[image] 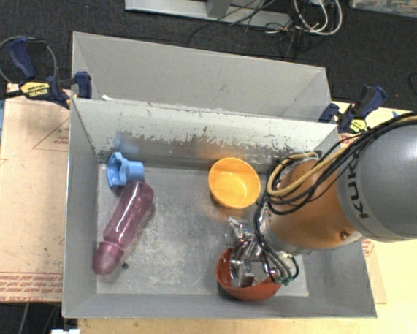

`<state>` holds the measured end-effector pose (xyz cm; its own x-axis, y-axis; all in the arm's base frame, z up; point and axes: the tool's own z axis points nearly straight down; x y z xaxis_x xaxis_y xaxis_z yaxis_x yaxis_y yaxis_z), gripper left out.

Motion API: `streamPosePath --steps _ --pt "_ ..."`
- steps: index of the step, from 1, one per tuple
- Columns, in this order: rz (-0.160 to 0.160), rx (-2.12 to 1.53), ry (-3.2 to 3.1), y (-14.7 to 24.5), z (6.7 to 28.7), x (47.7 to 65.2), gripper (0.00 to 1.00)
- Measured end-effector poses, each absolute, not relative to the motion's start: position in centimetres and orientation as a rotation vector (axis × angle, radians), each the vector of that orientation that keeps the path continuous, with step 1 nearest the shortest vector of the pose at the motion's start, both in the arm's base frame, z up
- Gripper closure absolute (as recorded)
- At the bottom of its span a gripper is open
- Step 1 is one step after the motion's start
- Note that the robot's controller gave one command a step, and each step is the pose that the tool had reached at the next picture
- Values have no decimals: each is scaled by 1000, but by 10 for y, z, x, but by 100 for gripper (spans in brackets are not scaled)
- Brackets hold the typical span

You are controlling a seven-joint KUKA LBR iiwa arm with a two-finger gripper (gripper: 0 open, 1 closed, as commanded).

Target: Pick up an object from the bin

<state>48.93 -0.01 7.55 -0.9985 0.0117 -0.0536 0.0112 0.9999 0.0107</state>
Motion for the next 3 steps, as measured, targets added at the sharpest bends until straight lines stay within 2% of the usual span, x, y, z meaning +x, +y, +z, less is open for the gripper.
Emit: streamPosePath --steps 1,2,3 --pt "16 -50 3096 -1 76 486 100" --pt "17 -66 3095 -1 76 486 100" --pt "16 -64 3107 -1 105 482 100"
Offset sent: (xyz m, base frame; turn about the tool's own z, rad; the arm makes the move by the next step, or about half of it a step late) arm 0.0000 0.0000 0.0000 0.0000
